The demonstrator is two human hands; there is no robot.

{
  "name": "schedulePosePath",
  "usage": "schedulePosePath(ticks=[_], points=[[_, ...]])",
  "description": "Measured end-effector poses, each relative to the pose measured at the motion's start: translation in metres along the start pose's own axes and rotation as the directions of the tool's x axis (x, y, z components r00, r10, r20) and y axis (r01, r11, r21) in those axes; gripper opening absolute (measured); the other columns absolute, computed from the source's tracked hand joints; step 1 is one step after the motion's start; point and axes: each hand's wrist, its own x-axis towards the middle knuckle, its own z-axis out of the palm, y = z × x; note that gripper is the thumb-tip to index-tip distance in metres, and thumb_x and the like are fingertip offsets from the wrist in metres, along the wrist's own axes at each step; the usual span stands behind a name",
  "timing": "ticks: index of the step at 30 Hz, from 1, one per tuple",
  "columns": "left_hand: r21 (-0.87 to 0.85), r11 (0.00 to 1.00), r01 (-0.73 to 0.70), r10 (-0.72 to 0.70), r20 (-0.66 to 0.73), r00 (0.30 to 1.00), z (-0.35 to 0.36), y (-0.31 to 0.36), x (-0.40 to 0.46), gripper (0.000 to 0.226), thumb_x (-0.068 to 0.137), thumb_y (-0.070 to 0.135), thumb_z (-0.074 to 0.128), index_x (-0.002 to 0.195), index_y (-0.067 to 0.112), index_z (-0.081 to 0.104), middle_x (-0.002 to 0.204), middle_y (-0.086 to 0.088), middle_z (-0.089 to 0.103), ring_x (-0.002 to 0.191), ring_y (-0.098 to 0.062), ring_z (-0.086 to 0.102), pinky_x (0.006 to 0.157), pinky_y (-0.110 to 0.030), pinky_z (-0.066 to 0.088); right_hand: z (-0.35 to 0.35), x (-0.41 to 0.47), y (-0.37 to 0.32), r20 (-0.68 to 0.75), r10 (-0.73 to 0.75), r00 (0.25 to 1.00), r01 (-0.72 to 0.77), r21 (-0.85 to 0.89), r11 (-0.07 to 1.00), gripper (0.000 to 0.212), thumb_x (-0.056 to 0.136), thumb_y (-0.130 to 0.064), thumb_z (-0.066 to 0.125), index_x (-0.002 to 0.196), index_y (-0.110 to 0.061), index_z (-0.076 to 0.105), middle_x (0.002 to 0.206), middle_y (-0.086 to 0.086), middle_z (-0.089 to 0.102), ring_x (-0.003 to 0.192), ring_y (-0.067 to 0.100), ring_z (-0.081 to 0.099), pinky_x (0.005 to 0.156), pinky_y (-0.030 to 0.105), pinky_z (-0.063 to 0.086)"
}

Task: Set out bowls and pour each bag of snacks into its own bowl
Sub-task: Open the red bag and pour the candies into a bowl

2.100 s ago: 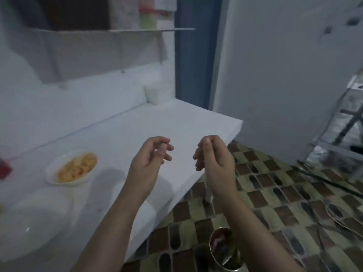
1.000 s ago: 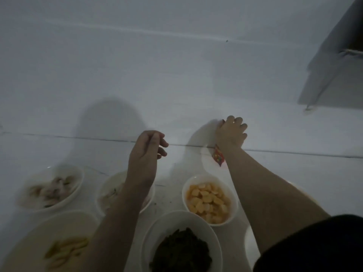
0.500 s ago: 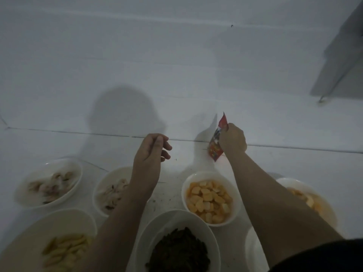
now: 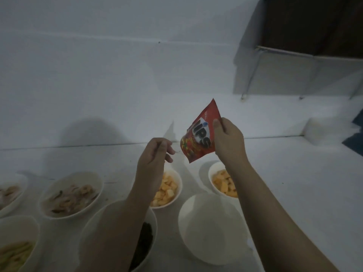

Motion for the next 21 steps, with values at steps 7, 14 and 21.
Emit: schedulePosePath(ticks=[7,14,21], points=[[0.003,1.000,-0.005,0.004,0.165,0.986,0.112,0.030,-0.039,0.026,0.105,0.024,0.038,0.094,0.015,0.060,0.084,0.005,0.064,0.072,0.000,0.059,0.060,-0.007,0.045,-0.115,-0.049,0.013,-0.029,0.114,0.993,-0.113,0.023,0.993,0.037,0.105,-0.037,0.036,0.102,-0.008,0.060,0.092,0.002,0.067,0.084,0.016,0.065,0.067,0.029,0.055],[-0.103,0.994,0.018,0.021,0.367,0.930,0.214,0.046,-0.094,0.021,0.102,0.030,0.046,0.093,0.015,0.058,0.077,0.016,0.063,0.070,0.005,0.061,0.060,-0.011,0.046,-0.209,-0.089,0.050,-0.046,0.248,0.968,-0.248,0.008,0.969,0.035,0.104,-0.041,0.038,0.099,-0.011,0.056,0.093,0.004,0.063,0.092,0.028,0.061,0.080,0.042,0.057],[-0.063,0.998,0.024,0.014,0.536,0.844,0.274,0.040,-0.145,0.021,0.100,0.027,0.050,0.082,0.022,0.058,0.074,0.014,0.064,0.072,-0.006,0.062,0.066,-0.016,0.047,-0.270,-0.113,0.097,0.079,0.389,0.918,-0.390,-0.001,0.921,0.034,0.105,-0.035,0.038,0.110,-0.009,0.059,0.106,0.014,0.066,0.081,0.024,0.067,0.060,0.024,0.052]])
